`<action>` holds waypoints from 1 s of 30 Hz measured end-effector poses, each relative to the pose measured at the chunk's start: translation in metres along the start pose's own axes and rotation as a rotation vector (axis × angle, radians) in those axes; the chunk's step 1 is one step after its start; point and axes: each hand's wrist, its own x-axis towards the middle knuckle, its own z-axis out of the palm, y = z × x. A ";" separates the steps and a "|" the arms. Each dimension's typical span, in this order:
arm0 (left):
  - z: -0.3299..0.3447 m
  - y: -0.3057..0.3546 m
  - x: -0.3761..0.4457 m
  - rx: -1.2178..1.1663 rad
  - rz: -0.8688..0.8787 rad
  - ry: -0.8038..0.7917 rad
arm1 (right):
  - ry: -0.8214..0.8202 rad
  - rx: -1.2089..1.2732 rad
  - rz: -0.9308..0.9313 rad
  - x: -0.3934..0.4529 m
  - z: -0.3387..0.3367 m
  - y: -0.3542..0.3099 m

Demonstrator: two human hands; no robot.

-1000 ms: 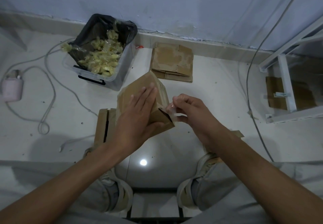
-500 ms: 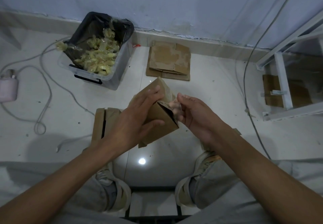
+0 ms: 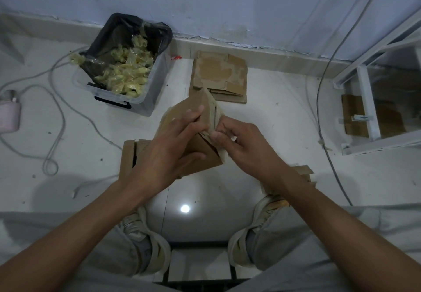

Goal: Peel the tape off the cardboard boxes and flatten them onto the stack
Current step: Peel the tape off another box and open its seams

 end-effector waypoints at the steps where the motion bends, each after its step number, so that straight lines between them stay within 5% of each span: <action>1: 0.000 -0.001 0.000 0.009 0.015 -0.011 | -0.014 -0.039 -0.017 0.001 -0.003 0.002; 8: -0.015 0.001 0.002 -0.077 0.034 -0.068 | -0.016 -0.120 -0.114 0.003 -0.012 -0.001; 14: 0.006 0.012 0.001 -0.189 -0.420 0.049 | 0.003 -0.246 -0.140 -0.001 0.016 -0.010; 26: 0.005 0.021 0.002 0.050 -0.358 0.087 | -0.048 -0.216 -0.177 -0.008 0.023 -0.016; 30: 0.010 0.021 0.001 -0.153 -0.413 0.101 | -0.002 -0.326 -0.098 -0.011 0.034 -0.019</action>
